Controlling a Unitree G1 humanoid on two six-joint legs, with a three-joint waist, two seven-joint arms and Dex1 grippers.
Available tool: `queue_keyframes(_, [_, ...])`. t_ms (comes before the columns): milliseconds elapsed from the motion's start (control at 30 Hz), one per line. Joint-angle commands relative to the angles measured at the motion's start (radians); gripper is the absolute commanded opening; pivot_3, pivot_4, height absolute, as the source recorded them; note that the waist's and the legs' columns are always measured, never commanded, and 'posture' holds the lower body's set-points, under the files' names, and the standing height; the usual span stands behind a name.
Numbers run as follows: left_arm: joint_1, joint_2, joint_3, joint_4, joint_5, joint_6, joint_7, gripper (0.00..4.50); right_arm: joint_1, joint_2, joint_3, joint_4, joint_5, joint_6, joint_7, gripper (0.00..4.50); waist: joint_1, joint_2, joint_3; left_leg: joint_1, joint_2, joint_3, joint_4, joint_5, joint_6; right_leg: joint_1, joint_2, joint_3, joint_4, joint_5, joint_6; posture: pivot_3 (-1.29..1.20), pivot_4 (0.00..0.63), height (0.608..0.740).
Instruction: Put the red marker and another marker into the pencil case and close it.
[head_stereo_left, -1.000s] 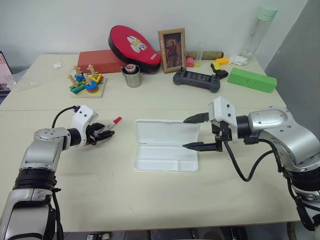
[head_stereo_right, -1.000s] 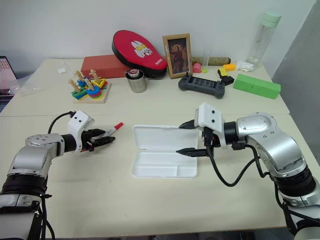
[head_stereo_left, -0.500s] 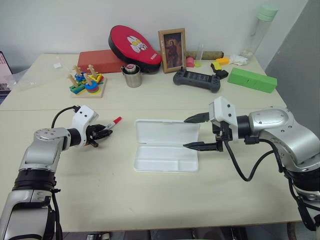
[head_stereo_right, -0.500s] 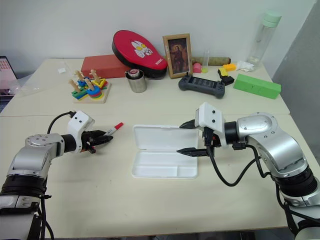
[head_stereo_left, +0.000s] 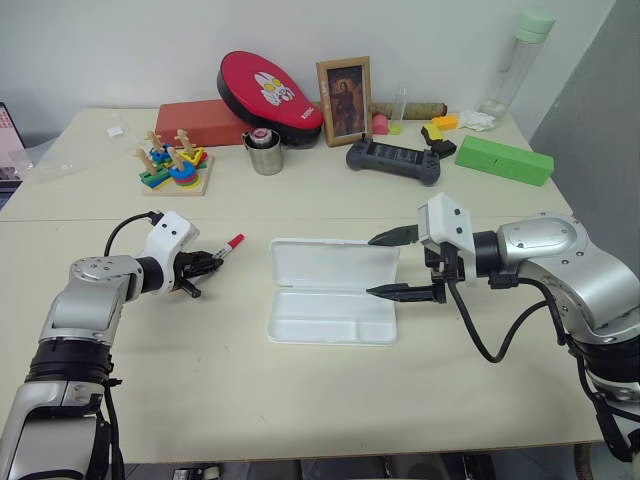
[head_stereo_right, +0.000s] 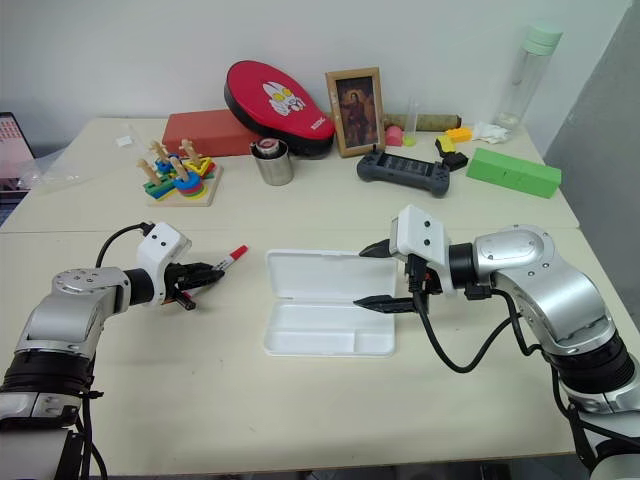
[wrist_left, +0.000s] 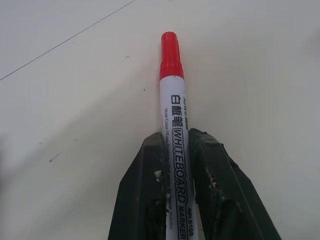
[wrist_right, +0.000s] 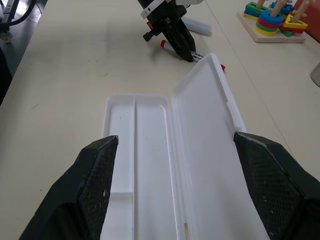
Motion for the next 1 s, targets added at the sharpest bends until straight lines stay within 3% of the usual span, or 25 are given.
queue_keyframes(33, [0.017, 0.015, -0.008, -0.004, 0.023, 0.011, -0.003, 0.43, -0.003, -0.012, -0.011, -0.030, -0.003, -0.015, 0.000, 3.84, 0.000, 0.000, 0.000, 0.000, 0.000, 0.000, 0.000, 0.000, 0.000, 0.000, 0.000, 0.000, 0.000, 0.000, 0.000, 0.00, 0.150, 0.740])
queue_keyframes(300, [0.028, 0.027, 0.005, -0.051, 0.026, 0.014, 0.016, 0.43, -0.004, -0.011, -0.009, -0.028, -0.005, -0.017, 0.001, 3.84, 0.000, 0.000, 0.000, 0.000, 0.000, 0.000, 0.000, 0.000, 0.000, 0.000, 0.000, 0.000, 0.000, 0.000, 0.000, 0.00, 0.150, 0.740])
queue_keyframes(567, [0.108, 0.110, 0.070, -0.346, -0.062, 0.084, -0.062, 0.43, 0.002, -0.022, -0.015, -0.031, -0.006, -0.019, 0.003, 3.84, 0.001, 0.000, 0.000, -0.001, 0.000, 0.000, -0.001, 0.000, 0.000, -0.001, 0.000, 0.000, -0.001, 0.000, 0.000, 0.00, 0.150, 0.740])
queue_keyframes(700, [0.335, 0.260, 0.171, -0.679, -0.200, 0.140, -0.261, 0.43, 0.001, -0.028, -0.020, -0.024, -0.009, -0.026, 0.005, 3.84, -0.009, -0.003, 0.001, -0.003, 0.001, 0.001, -0.002, 0.000, 0.000, -0.003, 0.000, 0.000, -0.002, 0.000, 0.000, 0.00, 0.150, 0.740])
queue_keyframes(833, [0.392, 0.314, 0.214, -0.778, -0.262, 0.172, -0.301, 0.43, 0.001, -0.032, -0.021, -0.019, -0.007, -0.031, 0.005, 3.84, 0.000, 0.000, 0.002, -0.002, 0.001, 0.001, -0.002, 0.000, 0.000, -0.004, 0.000, 0.000, 0.000, 0.000, -0.001, 0.00, 0.150, 0.740])
queue_keyframes(1000, [0.340, 0.330, 0.144, -0.815, -0.218, 0.138, -0.266, 0.43, -0.011, -0.035, -0.025, 0.007, -0.021, -0.042, 0.004, 3.84, 0.008, 0.000, 0.001, -0.002, 0.001, 0.002, 0.000, 0.000, 0.000, -0.002, 0.000, 0.001, -0.002, 0.000, 0.000, 0.00, 0.150, 0.740])
